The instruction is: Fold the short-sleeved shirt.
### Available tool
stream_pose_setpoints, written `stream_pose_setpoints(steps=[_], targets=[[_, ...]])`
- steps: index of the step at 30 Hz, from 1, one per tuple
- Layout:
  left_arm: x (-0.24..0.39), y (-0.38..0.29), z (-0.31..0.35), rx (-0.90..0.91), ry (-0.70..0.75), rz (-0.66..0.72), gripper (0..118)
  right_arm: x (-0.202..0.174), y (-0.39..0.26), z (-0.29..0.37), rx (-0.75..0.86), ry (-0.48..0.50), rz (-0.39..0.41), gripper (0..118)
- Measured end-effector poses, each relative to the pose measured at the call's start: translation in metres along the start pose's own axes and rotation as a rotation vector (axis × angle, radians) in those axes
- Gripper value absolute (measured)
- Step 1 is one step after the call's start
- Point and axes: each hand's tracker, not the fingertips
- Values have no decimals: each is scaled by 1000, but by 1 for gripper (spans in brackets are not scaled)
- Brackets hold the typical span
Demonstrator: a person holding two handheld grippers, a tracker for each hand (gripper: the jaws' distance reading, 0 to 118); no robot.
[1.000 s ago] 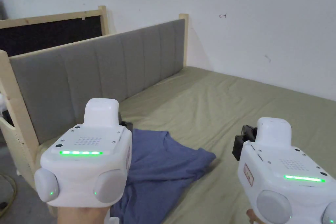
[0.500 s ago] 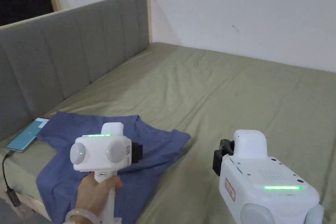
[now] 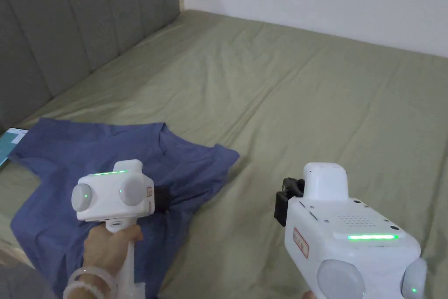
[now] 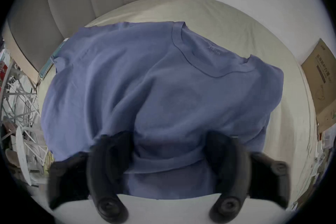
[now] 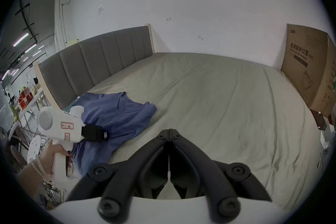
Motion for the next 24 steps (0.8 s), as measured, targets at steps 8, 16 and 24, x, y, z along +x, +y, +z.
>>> stream_pose_setpoints(steps=[8, 16, 24], targets=[[10, 4, 10, 10, 16, 51, 5, 1, -4, -6, -27, 7, -2, 0], [6, 24, 54, 32, -140, 147, 5, 19, -5, 7, -27, -15, -39, 0], [65, 66, 136, 210, -283, 42, 5, 53, 7, 45, 48, -59, -102, 0]])
